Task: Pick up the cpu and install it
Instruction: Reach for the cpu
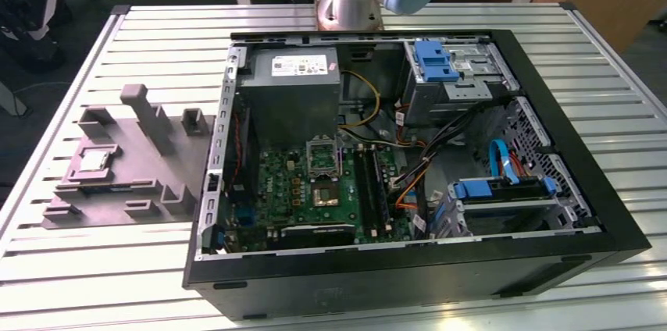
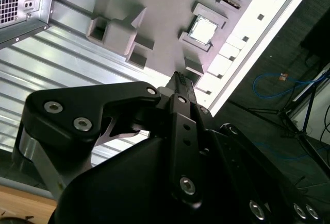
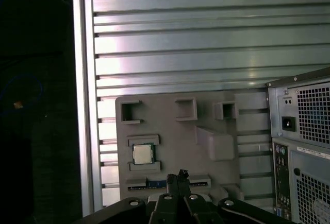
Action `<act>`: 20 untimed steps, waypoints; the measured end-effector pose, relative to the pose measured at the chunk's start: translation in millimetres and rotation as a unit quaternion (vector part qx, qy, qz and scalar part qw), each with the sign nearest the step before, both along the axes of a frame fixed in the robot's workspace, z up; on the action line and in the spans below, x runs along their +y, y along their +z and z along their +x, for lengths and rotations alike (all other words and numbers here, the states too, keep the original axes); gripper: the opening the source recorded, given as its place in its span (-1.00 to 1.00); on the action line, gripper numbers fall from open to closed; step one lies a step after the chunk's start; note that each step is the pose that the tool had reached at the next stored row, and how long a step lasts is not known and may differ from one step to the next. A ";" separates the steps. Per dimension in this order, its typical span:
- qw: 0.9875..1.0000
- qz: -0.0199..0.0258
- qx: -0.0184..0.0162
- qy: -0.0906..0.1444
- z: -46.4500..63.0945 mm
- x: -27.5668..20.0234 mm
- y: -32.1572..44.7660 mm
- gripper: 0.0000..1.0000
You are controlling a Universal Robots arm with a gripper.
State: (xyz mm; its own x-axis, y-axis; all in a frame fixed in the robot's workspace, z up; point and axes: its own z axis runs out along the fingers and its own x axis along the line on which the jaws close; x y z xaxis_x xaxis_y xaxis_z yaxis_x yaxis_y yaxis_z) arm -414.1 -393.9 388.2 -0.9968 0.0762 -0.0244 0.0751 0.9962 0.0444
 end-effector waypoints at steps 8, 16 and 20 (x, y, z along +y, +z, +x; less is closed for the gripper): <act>1.000 0.000 0.000 0.000 -1.9 0.0 0.0 -0.79; 1.000 0.000 0.000 0.000 -5.2 0.0 0.0 -0.79; 1.000 0.000 0.000 0.000 -8.0 0.0 -0.1 -0.79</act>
